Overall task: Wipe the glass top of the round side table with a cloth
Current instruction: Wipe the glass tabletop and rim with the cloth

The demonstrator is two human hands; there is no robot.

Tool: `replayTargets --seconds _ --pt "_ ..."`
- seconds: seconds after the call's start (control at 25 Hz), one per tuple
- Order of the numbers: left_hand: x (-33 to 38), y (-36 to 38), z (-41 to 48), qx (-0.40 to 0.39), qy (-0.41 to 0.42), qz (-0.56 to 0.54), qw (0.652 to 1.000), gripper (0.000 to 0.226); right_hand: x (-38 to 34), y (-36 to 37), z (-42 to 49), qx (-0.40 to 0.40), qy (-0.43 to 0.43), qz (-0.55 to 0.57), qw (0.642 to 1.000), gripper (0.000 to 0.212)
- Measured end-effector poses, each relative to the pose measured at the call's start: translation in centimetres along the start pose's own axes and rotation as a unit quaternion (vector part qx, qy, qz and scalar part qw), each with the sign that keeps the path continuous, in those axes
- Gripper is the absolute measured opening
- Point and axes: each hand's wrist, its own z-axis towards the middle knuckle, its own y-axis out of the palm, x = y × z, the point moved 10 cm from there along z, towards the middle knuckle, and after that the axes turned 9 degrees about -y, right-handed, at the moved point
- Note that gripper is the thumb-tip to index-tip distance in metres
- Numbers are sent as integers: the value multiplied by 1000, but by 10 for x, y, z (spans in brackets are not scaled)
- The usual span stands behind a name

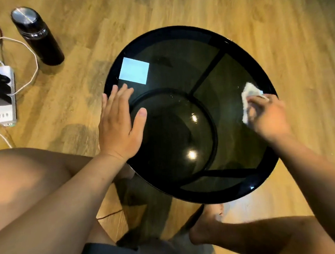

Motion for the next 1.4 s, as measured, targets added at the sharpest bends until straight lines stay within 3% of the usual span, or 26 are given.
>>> replayTargets --seconds 0.12,0.2,0.32,0.44,0.56,0.6,0.72,0.8,0.88,0.96,1.04,1.12,1.24,1.32,1.4 --pt "-1 1 1 1 0 -9 1000 56 59 -9 19 -7 141 1 990 47" --pt "-3 1 2 8 -9 -16 1000 57 10 -8 20 20 120 -21 992 47" --pt "-4 0 1 2 -11 -46 999 60 -146 20 -11 46 -76 28 996 30" --pt "-4 -6 -1 -4 -3 -83 997 60 -298 50 -55 -28 -260 113 959 25" --pt "3 -2 -2 -22 17 -33 999 60 -285 42 -55 -49 -359 103 926 25" --pt "4 1 -2 -26 16 -12 999 60 -244 37 -48 -45 -334 90 937 23" --pt "2 3 -1 -23 2 20 1000 62 -70 10 -8 -15 -125 29 992 28" --pt "0 2 0 -23 1 23 999 65 22 -10 7 -25 6 -10 1000 38" --pt "1 2 0 -20 0 7 1000 66 62 -18 15 -30 82 -17 996 48" --pt "-1 0 3 -8 -7 -16 1000 66 30 -18 19 7 97 -10 995 45" --pt "-1 0 3 -3 -11 -34 999 67 -50 -6 22 36 22 1 999 33" --pt "-1 -2 3 0 -8 -47 999 69 -168 20 15 31 -119 42 992 21" --pt "0 -7 -1 9 -15 -96 995 67 -328 49 -13 -37 -365 91 926 18" --pt "-1 -5 0 7 -25 -52 998 68 -324 50 -10 -73 -412 98 903 22" --pt "1 2 0 -4 -11 31 999 69 -235 42 6 -63 -326 92 939 25"
